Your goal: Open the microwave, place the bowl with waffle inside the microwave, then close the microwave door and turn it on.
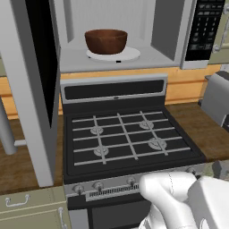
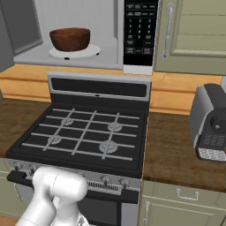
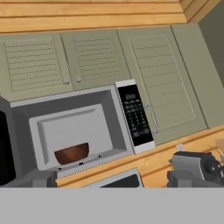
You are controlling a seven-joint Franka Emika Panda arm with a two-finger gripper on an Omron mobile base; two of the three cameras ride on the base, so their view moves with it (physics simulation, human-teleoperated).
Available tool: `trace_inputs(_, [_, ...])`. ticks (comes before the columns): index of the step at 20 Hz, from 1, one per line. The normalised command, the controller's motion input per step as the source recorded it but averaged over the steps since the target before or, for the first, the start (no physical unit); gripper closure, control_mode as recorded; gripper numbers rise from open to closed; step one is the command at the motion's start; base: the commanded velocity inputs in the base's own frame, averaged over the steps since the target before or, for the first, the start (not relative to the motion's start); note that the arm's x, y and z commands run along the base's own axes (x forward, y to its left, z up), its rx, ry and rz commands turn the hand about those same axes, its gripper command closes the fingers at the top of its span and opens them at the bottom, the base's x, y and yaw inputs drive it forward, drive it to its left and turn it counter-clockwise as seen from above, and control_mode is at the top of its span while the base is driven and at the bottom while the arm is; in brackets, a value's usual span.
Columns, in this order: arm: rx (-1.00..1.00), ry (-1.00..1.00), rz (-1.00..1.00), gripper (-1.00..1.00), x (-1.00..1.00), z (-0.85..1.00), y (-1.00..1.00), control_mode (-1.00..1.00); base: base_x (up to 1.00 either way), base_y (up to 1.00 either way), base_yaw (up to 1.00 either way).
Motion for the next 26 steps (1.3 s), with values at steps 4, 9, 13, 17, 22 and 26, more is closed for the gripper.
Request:
trace_inputs(4, [0.0,0.0,0.0,-1.0,-0.14,0.0,0.11,-1.0,0.0,0.0,0.0])
trace_inputs(9, [-0.06,0.0,0.0,-1.0,-0.02,0.0,0.32,-1.0,0.0,0.0,0.0])
trace_inputs(13, [-0.01,-0.03,0.01,-1.0,-0.14,0.0,0.2,-1.0,0.0,0.0,0.0])
trace_inputs(17, [-0.04,0.0,0.07,-1.0,-0.04,0.0,0.25,-1.0,0.0,0.0,0.0])
trace_inputs(22, [-0.07,0.0,0.11,-1.0,-0.19,0.0,0.3,-1.0,0.0,0.0,0.0])
trace_inputs(26, [-0.07,0.02,0.07,-1.0,-0.21,0.0,0.34,-1.0,0.0,0.0,0.0])
